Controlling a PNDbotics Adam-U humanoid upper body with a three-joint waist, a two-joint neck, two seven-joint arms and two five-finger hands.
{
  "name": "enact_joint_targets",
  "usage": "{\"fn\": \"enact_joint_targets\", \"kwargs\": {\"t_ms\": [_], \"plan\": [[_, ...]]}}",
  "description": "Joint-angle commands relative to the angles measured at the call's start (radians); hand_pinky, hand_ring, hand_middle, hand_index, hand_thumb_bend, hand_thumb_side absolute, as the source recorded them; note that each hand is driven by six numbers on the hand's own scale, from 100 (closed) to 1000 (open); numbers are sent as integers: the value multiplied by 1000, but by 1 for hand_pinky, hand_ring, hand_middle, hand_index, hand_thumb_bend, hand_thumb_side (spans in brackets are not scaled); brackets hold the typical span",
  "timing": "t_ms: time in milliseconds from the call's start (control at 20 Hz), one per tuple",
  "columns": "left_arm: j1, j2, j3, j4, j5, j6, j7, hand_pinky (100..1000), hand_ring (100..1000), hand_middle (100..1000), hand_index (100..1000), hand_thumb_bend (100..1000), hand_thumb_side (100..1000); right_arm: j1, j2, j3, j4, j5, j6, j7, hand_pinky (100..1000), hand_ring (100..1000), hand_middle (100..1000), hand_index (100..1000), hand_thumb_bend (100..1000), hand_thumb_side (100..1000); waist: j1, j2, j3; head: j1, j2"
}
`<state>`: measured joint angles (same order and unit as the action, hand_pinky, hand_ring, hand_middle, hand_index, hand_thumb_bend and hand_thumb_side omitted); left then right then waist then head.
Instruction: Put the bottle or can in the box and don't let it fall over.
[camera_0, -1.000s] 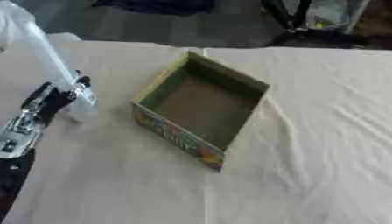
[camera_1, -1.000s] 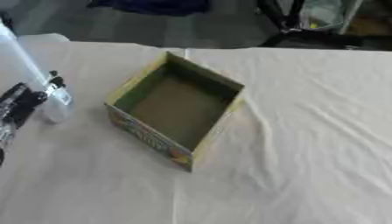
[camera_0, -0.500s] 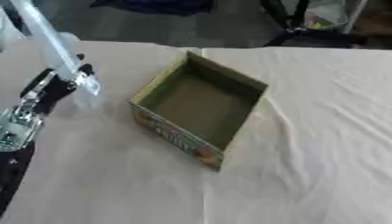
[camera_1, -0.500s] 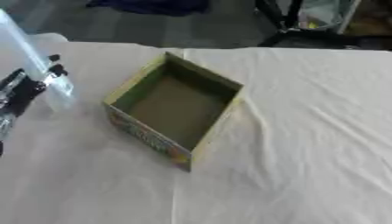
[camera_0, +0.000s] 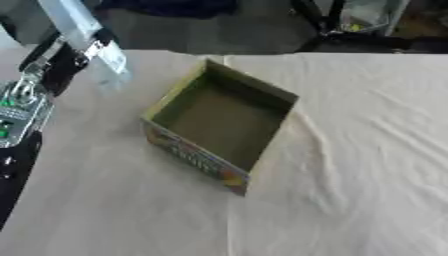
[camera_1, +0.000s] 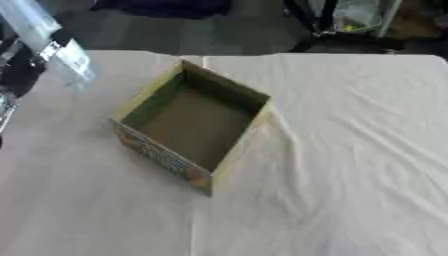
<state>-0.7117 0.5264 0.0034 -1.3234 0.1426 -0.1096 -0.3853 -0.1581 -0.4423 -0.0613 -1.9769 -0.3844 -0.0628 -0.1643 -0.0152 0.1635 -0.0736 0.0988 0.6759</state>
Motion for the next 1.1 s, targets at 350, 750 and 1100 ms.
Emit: {"fn": "enact_joint_targets", "kwargs": {"t_ms": [350, 750, 1100], "plan": [[-90, -94, -67, -80, -6, 26, -63, 978, 649, 1000, 106, 100, 672, -21, -15, -7, -23, -15, 10, 1, 1000, 1000, 1000, 1000, 100, 470, 4, -21, -9, -5, 1], [-73, -247, -120, -74, -153, -35, -75, 974, 658, 1000, 108, 100, 672, -32, -10, -6, -23, -23, 16, 4, 1000, 1000, 1000, 1000, 100, 470, 2, -18, -17, 0, -5], [-79, -348, -146, -35, -256, -90, -63, 959, 665, 1000, 110, 100, 672, -40, -5, -4, -23, -28, 19, 7, 1000, 1000, 1000, 1000, 100, 470, 1, -16, -23, -9, 0]]}}
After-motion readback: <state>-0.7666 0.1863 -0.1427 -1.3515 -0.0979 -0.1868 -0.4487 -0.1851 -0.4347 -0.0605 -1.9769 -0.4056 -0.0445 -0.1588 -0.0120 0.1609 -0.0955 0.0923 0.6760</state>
